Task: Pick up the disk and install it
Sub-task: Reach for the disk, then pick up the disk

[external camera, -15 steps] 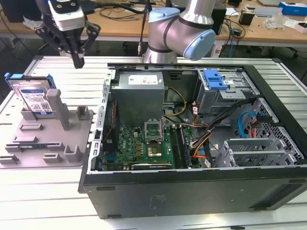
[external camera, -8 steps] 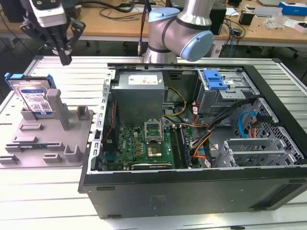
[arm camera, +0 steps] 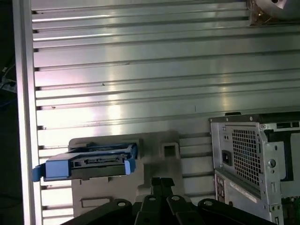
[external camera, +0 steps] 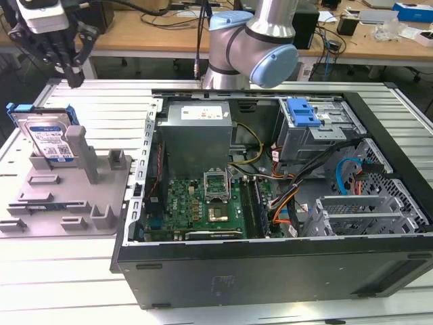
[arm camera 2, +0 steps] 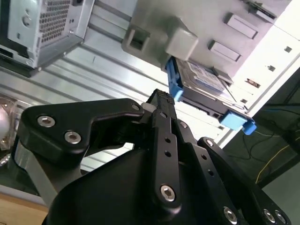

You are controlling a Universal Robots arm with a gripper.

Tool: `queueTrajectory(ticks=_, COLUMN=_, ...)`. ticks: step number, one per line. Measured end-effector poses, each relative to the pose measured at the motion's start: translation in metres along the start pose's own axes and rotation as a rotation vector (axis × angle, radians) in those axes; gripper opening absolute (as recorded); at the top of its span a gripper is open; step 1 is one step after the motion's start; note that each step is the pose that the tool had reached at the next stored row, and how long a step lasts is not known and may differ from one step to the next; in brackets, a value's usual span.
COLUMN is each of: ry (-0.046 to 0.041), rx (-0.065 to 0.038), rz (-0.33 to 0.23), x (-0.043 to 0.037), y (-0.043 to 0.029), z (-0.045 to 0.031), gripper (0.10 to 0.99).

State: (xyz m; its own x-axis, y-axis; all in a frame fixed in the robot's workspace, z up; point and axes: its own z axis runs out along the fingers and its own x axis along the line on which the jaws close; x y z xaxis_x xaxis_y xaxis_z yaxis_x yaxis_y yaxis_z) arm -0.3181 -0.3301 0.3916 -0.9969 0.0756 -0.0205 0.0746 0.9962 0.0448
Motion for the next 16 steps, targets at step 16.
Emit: queueTrajectory(ticks=16, ry=0.0007, rx=0.000, rz=0.000, x=0.0580, y=0.0021, z=0.0008, gripper=0.106)
